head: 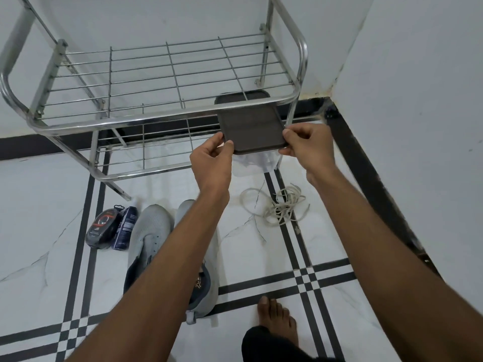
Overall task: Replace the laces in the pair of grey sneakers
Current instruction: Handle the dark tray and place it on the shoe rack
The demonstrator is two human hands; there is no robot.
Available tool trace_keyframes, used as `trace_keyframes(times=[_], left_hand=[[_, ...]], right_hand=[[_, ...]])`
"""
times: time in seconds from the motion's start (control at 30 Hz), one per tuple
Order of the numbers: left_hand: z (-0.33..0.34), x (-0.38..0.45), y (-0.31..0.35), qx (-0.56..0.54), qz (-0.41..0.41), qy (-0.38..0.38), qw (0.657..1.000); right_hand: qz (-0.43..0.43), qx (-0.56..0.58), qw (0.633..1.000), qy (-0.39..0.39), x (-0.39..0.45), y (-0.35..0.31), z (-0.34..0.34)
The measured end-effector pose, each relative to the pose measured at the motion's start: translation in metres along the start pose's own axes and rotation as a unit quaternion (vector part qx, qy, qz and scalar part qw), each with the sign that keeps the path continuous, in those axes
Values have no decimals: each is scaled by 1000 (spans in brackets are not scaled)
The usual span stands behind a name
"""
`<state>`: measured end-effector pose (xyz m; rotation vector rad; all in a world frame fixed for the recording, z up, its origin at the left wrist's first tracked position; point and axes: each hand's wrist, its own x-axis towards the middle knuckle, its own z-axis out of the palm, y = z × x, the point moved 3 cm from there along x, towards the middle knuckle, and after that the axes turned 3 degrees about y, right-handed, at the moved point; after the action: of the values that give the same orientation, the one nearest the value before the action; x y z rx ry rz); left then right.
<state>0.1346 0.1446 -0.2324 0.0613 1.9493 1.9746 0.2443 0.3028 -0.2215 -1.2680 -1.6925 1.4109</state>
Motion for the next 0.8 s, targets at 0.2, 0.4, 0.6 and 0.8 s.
trace_keyframes(times=[0.2,0.4,0.6,0.8], left_hand=[[22,43,-5,-33,3,34,999],[32,67,-2,-21,29,30,999],[16,63,-4,3,49,13,999],[-76,2,-68,167,58,1,984]], right_hand=[[41,147,987,41,27,7,36],[61,192,978,52,42,8,55],[44,184,978,83,27,18,44],[68,-53,985,-147,-80,118,55]])
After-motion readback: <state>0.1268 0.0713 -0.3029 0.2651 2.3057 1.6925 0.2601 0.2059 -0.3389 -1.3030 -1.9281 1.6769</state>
